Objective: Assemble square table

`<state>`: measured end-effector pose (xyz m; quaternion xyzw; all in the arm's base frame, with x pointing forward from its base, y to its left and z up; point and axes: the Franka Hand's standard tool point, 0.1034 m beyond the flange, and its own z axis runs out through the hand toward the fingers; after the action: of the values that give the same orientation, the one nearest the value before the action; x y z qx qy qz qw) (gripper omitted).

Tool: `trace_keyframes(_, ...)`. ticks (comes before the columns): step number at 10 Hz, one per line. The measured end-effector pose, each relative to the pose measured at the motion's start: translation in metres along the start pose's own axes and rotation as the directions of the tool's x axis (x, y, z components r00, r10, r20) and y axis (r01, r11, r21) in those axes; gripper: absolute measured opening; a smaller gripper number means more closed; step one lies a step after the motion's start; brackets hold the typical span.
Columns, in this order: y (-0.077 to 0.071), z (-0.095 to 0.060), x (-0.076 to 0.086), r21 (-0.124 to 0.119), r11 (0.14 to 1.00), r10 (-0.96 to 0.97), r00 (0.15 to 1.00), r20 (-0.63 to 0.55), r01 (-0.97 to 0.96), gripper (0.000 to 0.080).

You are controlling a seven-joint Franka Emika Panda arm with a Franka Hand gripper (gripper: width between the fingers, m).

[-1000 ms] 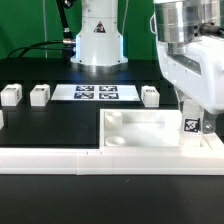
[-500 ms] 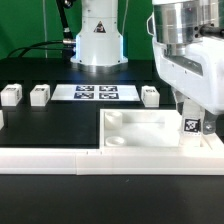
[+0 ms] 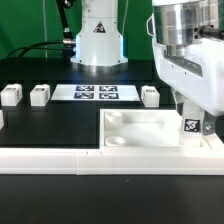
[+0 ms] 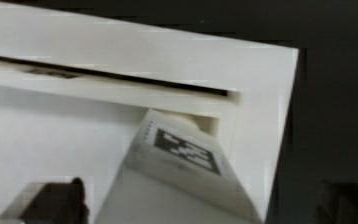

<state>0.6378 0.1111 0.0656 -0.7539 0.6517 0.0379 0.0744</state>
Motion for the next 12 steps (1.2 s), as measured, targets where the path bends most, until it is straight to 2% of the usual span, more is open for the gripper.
trace_keyframes(1, 0.0, 0.0, 0.0, 0.001, 1.0, -0.03, 1.0, 0.0, 0.03, 0.0648)
trace_keyframes(2, 0.001, -0.009, -0.005, 0.004, 0.998, -0.065, 0.998, 0.006, 0.065, 0.0648)
trace_keyframes(4, 0.006, -0.045, -0.022, -0.029, 0.941, -0.336, 0.942, 0.018, 0.337, 0.0648)
trace_keyframes(5, 0.005, -0.051, -0.024, -0.013, 0.908, -0.418, 0.908, -0.001, 0.418, 0.0648)
trace_keyframes(6, 0.006, -0.051, -0.019, 0.002, 0.885, -0.465, 0.885, -0.024, 0.465, 0.0648)
trace_keyframes(10, 0.008, -0.049, -0.017, -0.005, 0.735, -0.677, 0.735, -0.027, 0.678, 0.0648)
trace_keyframes(11, 0.025, -0.043, -0.023, -0.005, 0.701, -0.713, 0.701, -0.035, 0.713, 0.0648)
trace_keyframes(12, 0.055, -0.034, -0.033, -0.021, 0.665, -0.746, 0.665, -0.028, 0.746, 0.0648)
